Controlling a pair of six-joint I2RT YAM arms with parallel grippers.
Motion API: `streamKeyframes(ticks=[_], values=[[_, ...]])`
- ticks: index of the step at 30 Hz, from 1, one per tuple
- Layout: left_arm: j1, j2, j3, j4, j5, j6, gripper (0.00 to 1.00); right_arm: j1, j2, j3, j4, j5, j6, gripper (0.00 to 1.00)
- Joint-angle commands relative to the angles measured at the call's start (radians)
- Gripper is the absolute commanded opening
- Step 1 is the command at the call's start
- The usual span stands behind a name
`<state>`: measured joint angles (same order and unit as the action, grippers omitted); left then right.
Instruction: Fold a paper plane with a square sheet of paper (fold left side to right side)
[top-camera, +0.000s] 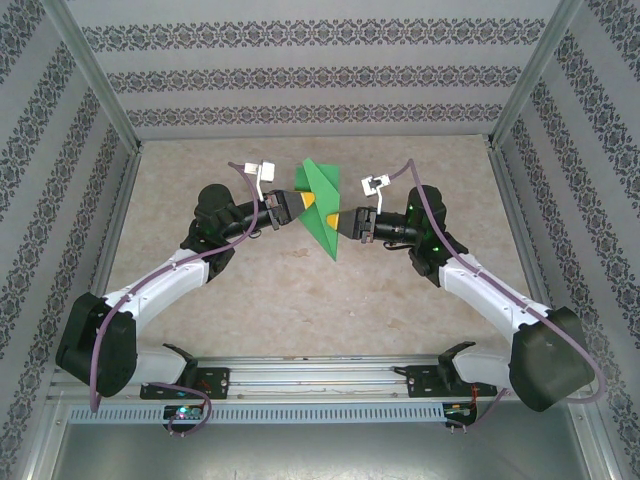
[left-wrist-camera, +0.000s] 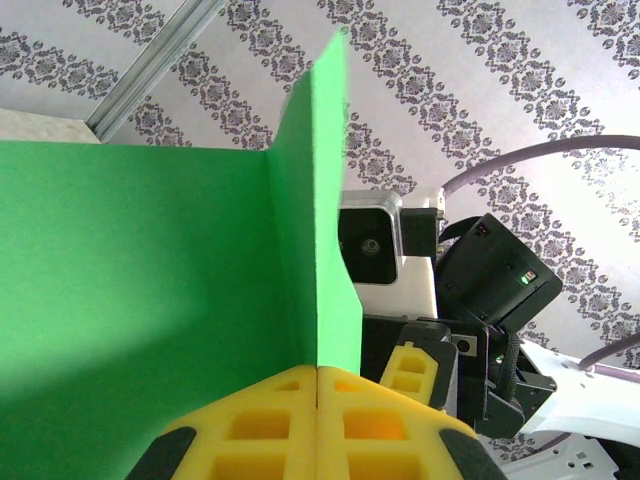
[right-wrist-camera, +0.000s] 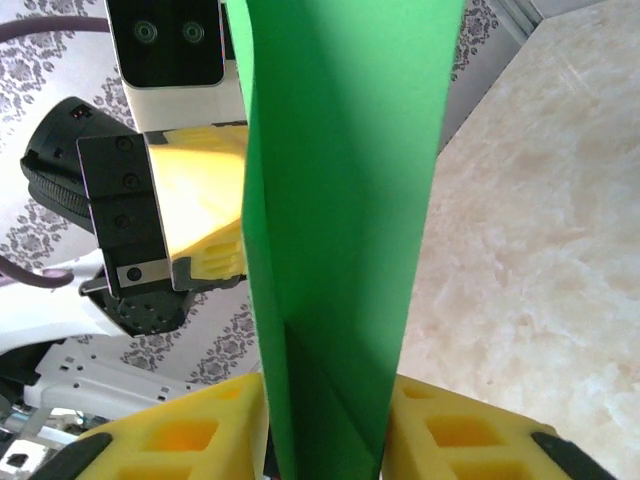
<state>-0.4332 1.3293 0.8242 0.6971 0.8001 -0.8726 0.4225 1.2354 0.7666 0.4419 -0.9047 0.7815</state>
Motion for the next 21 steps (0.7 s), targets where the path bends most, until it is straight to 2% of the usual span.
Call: streamKeyframes(ticks=[1,3,6,9,13,17,21], values=[[-0.017,0.006,0.004,0.028,-0.007,0.011,0.08,-0.004,-0.007,0.031,0.004,0.011,-0.031,0.22],[-0.015,-0.001,0.001,0.004,-0.019,0.025,0.18,-0.005,-0.012,0.033,-0.014,0.019,-0.044,0.12],[-0.015,-0.036,-0.003,-0.081,-0.060,0.083,0.29,-0.005,-0.026,0.033,-0.059,0.035,-0.075,0.04],[-0.014,-0.097,0.003,-0.221,-0.123,0.167,0.40,-0.005,-0.046,0.035,-0.129,0.062,-0.125,0.00],[-0.013,-0.202,-0.017,-0.370,-0.257,0.256,0.51,-0.001,-0.083,0.046,-0.266,0.141,-0.223,0.00],[-0.012,-0.313,-0.051,-0.495,-0.395,0.318,0.58,0.039,-0.115,0.113,-0.539,0.342,-0.387,0.00],[-0.011,-0.441,-0.098,-0.623,-0.553,0.359,0.64,0.131,-0.118,0.192,-0.763,0.648,-0.520,0.00]])
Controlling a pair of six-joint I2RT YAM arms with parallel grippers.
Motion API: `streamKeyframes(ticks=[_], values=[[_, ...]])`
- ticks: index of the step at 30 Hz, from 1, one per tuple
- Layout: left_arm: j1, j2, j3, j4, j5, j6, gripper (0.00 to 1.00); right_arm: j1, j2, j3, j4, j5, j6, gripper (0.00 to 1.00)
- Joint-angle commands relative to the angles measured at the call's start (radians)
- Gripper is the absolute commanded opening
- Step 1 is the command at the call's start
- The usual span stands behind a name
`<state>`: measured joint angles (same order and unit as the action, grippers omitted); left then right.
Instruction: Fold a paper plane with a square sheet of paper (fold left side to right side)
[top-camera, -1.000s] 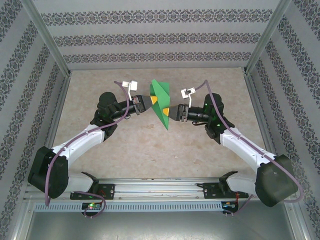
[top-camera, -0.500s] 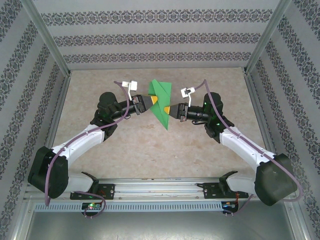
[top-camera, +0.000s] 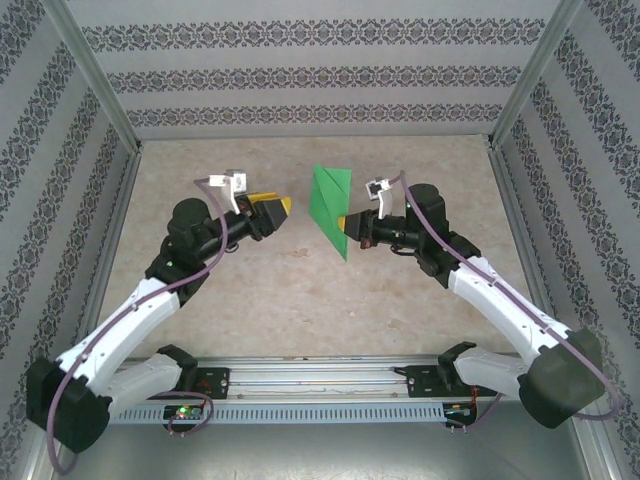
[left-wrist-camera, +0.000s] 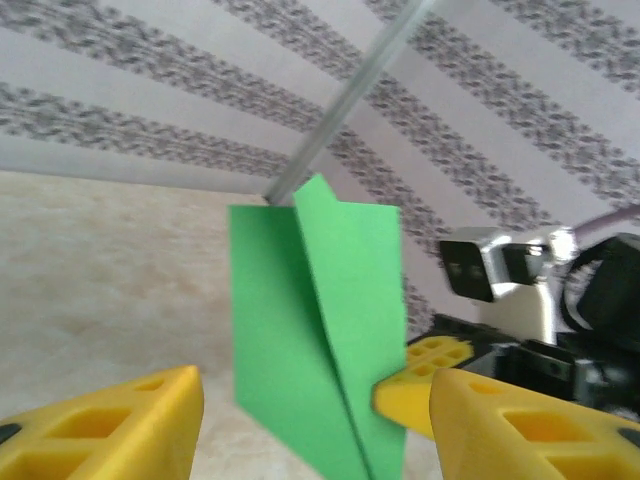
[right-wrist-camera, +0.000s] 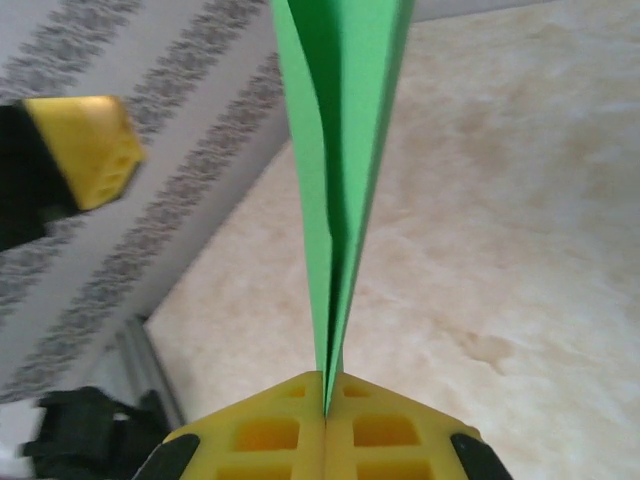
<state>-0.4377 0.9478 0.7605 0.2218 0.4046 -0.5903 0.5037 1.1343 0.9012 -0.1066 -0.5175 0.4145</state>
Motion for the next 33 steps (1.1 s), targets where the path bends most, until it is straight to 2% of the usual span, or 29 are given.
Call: streamKeyframes(ticks=[1,6,8,11,19,23,29,33], values=[[-0.006,-0.092,-0.044,-0.183,-0.204,0.083,0.65,0.080,-0.007,0.079,-0.263,0.353,-0.176,0.00],[-0.004,-0.225,-0.052,-0.415,-0.411,0.121,0.69,0.206,0.102,0.202,-0.458,0.731,-0.212,0.00],[-0.003,-0.270,-0.054,-0.475,-0.453,0.132,0.74,0.247,0.163,0.254,-0.525,0.861,-0.204,0.00],[-0.003,-0.319,-0.059,-0.528,-0.471,0.134,0.80,0.281,0.239,0.306,-0.585,0.993,-0.183,0.00],[-0.001,-0.440,-0.071,-0.622,-0.575,0.118,0.93,0.336,0.446,0.434,-0.737,1.222,-0.171,0.00],[0.000,-0.475,-0.053,-0.663,-0.623,0.122,0.94,0.359,0.570,0.491,-0.805,1.295,-0.160,0.00],[-0.001,-0.480,-0.049,-0.671,-0.638,0.124,0.94,0.397,0.747,0.540,-0.824,1.396,-0.097,0.00],[-0.001,-0.474,-0.045,-0.696,-0.669,0.106,0.94,0.410,0.859,0.569,-0.840,1.488,-0.011,0.00]])
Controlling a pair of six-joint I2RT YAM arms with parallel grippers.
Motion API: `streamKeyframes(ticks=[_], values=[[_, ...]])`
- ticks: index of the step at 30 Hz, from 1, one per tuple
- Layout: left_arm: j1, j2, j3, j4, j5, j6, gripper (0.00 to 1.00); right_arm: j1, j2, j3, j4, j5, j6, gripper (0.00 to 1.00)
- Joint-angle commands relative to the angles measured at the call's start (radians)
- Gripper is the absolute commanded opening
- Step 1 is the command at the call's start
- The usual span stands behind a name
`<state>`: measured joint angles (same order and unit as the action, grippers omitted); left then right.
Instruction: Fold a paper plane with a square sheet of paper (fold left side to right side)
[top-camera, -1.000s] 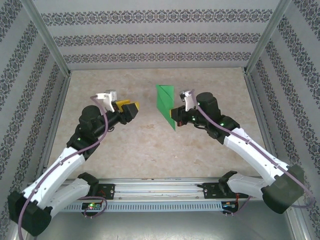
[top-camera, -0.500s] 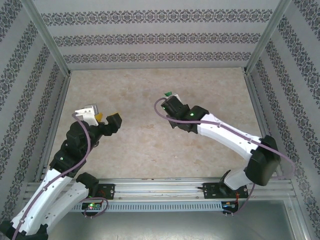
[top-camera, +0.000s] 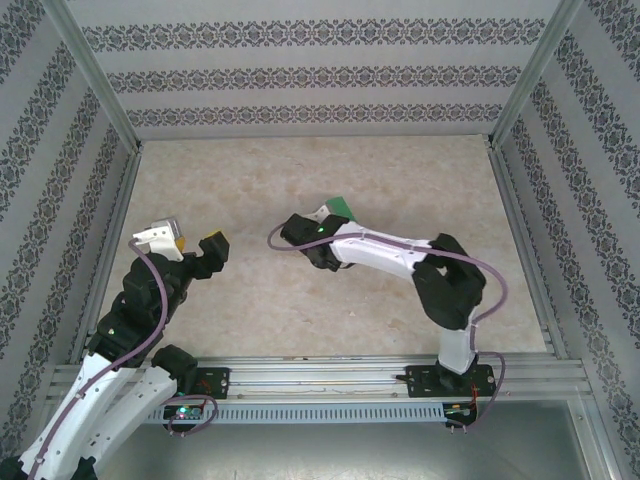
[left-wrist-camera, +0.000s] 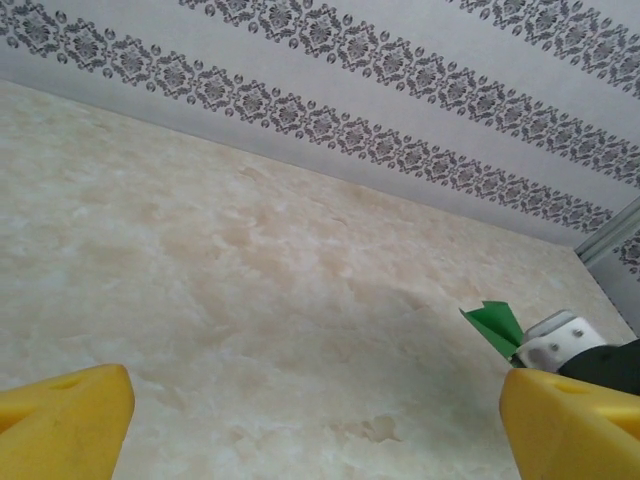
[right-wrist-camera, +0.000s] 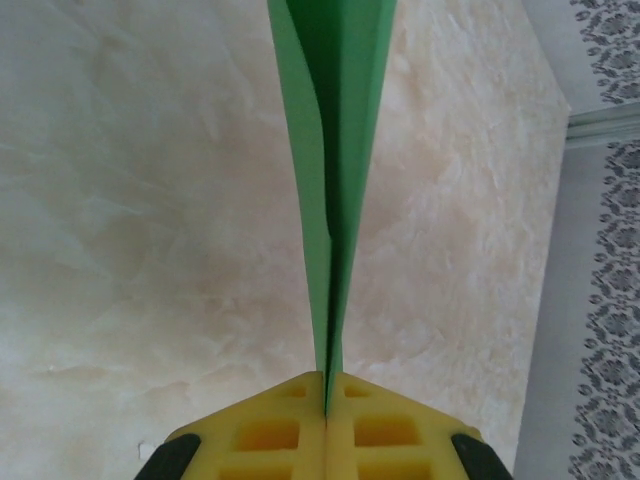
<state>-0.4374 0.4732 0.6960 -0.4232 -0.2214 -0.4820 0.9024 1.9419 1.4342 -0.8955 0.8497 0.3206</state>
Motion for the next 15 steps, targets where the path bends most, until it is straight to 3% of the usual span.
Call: streamKeyframes(ticks=[1,8,15], values=[[-0.001,0.003,0.021,-0.055,-0.045,-0.004,0.94,0.013,0.080,0.043,-0.053,0.133,0.106,0.00],[-0.001,0.016,0.014,-0.043,-0.050,-0.021,0.94,0.024,0.244,0.110,-0.094,0.128,0.209,0.00],[0.000,0.055,0.024,-0.036,-0.023,-0.021,0.94,0.026,0.257,0.122,-0.072,0.033,0.216,0.04]])
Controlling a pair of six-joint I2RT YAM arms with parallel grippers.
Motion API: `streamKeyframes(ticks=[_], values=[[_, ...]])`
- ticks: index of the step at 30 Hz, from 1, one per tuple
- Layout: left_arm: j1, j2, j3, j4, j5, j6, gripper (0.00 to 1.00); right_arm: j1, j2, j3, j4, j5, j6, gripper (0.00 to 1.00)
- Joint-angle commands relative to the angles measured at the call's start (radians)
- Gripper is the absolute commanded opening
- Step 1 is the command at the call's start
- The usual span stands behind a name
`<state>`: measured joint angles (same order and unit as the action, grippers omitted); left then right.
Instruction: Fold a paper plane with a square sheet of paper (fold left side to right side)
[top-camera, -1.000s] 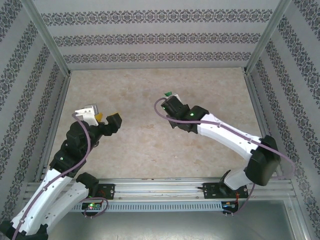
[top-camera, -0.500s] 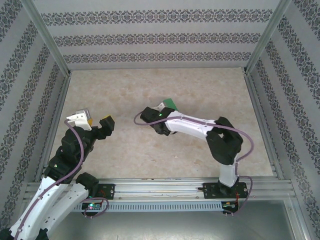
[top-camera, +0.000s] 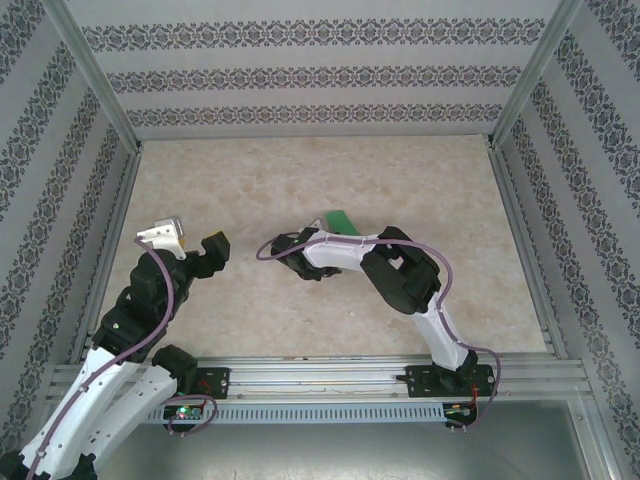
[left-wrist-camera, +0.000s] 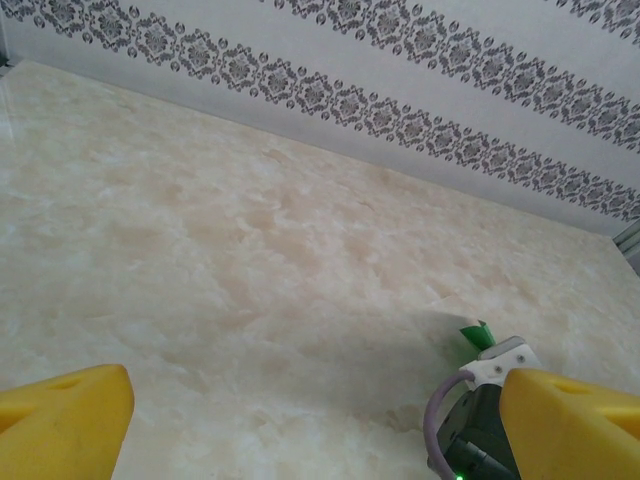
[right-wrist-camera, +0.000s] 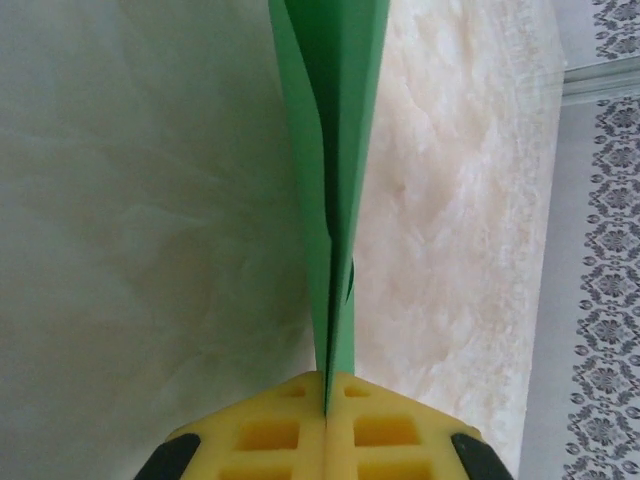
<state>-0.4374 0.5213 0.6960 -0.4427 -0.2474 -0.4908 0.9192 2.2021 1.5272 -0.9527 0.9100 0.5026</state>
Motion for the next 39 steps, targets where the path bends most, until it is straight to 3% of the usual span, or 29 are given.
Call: streamKeyframes(ticks=[1,4,10,17,24,30,39], values=[[0.000,0.013,0.024,-0.013,0.007,-0.012,0.95,0.009,-0.006,0.027,-0.009,-0.039,0.035,0.06],[0.001,0.023,0.028,-0.010,0.019,-0.015,0.95,0.009,-0.025,0.016,0.009,-0.065,0.033,0.17],[0.000,0.032,0.034,-0.004,0.039,-0.015,0.93,0.007,-0.124,-0.040,0.082,-0.176,0.034,0.47],[0.001,0.088,0.045,0.027,0.106,-0.021,0.92,-0.006,-0.321,-0.163,0.179,-0.319,0.051,0.71],[0.001,0.258,0.032,0.125,0.224,-0.081,0.85,-0.082,-0.584,-0.374,0.313,-0.451,0.035,0.83],[-0.004,0.486,-0.006,0.369,0.391,-0.185,0.78,-0.203,-0.818,-0.568,0.476,-0.578,0.001,0.98],[-0.083,0.894,0.098,0.595,0.545,-0.302,0.71,-0.416,-1.064,-0.801,0.629,-0.795,-0.004,0.98]])
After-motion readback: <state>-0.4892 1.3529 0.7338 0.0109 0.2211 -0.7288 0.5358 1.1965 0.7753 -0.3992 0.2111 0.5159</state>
